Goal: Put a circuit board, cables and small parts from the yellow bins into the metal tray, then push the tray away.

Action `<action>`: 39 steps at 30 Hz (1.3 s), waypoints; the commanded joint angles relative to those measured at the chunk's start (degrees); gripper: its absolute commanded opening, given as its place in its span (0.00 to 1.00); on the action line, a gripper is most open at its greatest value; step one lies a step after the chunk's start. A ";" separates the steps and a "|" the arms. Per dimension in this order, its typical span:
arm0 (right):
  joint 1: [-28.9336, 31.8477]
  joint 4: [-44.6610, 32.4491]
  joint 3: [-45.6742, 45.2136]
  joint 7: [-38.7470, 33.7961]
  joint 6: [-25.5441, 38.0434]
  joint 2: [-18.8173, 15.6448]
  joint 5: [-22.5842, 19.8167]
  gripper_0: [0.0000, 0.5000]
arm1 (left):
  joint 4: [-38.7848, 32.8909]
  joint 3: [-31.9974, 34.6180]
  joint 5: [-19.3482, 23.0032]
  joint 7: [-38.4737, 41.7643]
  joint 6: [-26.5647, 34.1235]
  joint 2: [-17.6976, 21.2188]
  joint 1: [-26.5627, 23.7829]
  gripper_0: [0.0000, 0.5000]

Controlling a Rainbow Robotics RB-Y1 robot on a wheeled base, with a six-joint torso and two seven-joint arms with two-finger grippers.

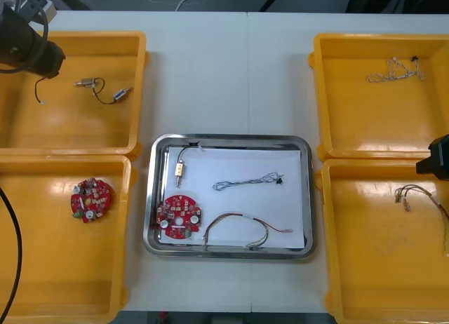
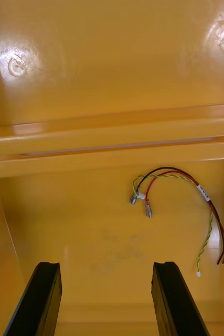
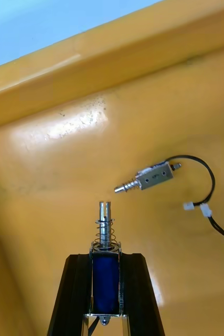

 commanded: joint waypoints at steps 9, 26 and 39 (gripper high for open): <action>1.08 -0.42 -2.02 -2.65 0.18 -2.39 -0.73 1.00 | -21.54 -1.79 1.04 13.94 13.89 1.08 7.71 0.00; 1.08 -0.42 -2.02 -2.65 0.18 -2.39 -0.73 1.00 | -41.76 -14.01 1.83 40.31 22.50 0.46 14.30 0.00; 1.08 -0.42 -2.02 -2.65 0.18 -2.39 -0.73 1.00 | -49.84 -22.80 0.69 54.90 22.50 -0.68 17.46 0.00</action>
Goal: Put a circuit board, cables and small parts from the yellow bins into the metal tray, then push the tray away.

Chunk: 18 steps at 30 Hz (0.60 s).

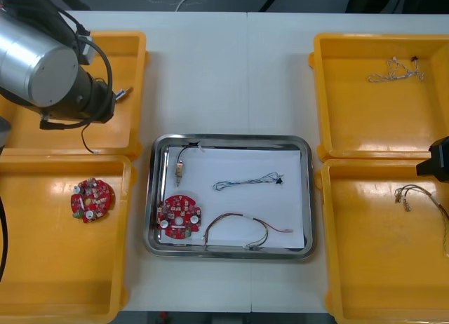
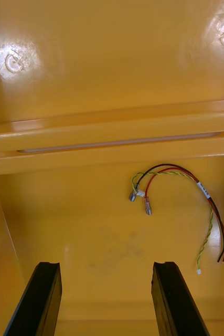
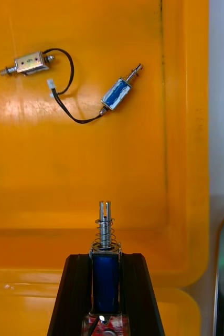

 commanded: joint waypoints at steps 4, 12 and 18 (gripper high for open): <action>0.70 -0.58 -1.87 -2.65 0.16 -2.35 -0.48 1.00 | -6.13 -6.52 -1.70 12.01 0.49 -1.07 2.15 0.00; 0.70 -0.58 -1.87 -2.65 0.16 -2.35 -0.48 1.00 | -7.98 -12.94 -3.63 19.21 0.31 -1.95 2.15 0.00; 0.70 -0.58 -1.87 -2.65 0.16 -2.35 -0.48 1.00 | -8.24 -16.98 -5.83 21.41 0.05 -4.23 2.07 0.00</action>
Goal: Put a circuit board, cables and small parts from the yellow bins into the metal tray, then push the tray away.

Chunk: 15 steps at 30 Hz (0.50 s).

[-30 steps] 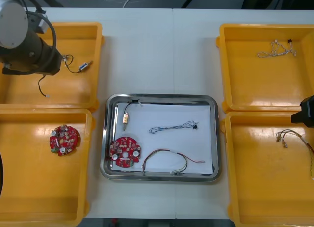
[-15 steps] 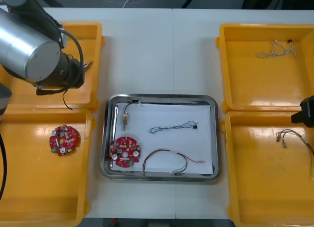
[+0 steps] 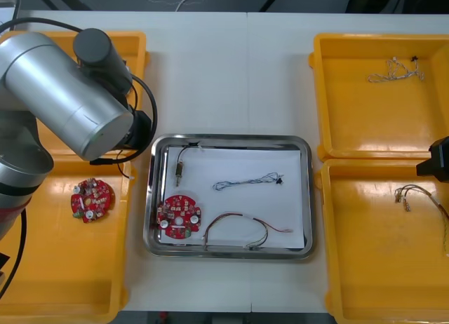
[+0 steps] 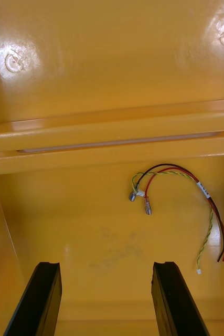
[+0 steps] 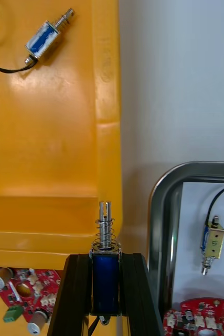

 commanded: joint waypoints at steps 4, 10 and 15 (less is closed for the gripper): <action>0.70 -0.58 -1.86 -2.65 0.16 -2.35 -0.47 1.00 | -2.27 -4.78 -4.51 7.55 0.00 -5.26 0.59 0.00; 0.70 -0.58 -1.86 -2.65 0.16 -2.35 -0.47 1.00 | -2.18 -6.01 -7.15 7.64 0.97 -9.48 0.68 0.00; 0.70 -0.58 -1.86 -2.65 0.16 -2.35 -0.47 1.00 | -1.47 -7.76 -10.49 7.11 1.63 -13.53 0.68 0.00</action>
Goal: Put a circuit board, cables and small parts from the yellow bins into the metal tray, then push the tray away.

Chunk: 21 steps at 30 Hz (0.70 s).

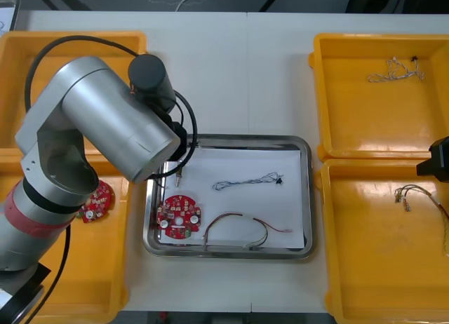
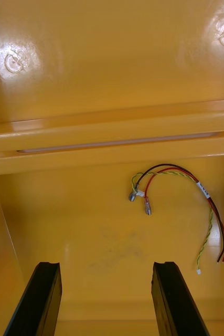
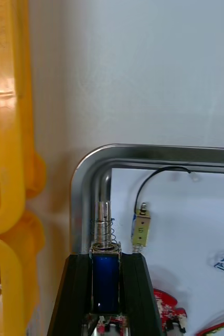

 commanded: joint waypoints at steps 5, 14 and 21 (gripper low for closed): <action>0.69 -0.59 -1.81 -2.65 0.16 -2.34 -0.47 1.00 | -0.39 -3.56 -5.08 1.62 0.78 -6.62 1.06 0.00; 0.69 -0.59 -1.81 -2.65 0.16 -2.34 -0.47 1.00 | 3.04 -4.27 -8.69 -4.97 -2.17 -8.29 3.08 0.00; 0.69 -0.59 -1.81 -2.65 0.16 -2.34 -0.47 1.00 | 7.79 -4.79 -11.32 -6.29 -6.56 -10.14 3.17 0.00</action>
